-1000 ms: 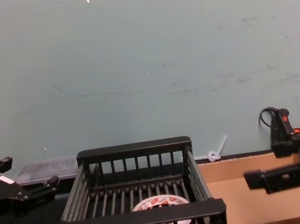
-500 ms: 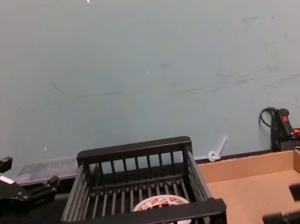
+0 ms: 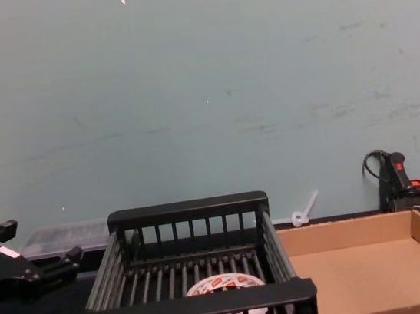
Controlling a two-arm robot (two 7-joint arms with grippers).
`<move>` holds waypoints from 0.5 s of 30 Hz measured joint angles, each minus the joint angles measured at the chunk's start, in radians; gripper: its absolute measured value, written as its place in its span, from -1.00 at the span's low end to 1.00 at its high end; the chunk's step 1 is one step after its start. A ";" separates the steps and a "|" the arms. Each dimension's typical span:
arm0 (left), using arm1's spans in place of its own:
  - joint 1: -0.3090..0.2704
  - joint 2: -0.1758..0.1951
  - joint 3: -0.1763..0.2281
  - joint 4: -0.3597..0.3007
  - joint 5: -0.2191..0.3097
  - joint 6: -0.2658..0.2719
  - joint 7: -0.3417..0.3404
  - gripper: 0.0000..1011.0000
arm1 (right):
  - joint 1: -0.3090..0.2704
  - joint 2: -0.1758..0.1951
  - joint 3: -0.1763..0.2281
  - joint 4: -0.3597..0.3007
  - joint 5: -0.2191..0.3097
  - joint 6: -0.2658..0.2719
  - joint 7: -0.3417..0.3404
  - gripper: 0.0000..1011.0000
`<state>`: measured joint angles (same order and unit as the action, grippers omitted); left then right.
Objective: Pick up the white tape and place it into the black box , Pick up the silver tape and place it into the brown box.
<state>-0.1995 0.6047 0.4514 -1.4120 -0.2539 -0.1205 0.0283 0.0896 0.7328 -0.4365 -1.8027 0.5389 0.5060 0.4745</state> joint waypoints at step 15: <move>0.000 0.000 0.000 0.000 0.000 0.000 0.000 0.98 | 0.051 0.028 -0.084 0.030 -0.017 0.035 0.021 0.98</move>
<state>-0.1995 0.6047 0.4514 -1.4120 -0.2539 -0.1205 0.0283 0.1408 0.7606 -0.5206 -1.7731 0.5214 0.5412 0.4953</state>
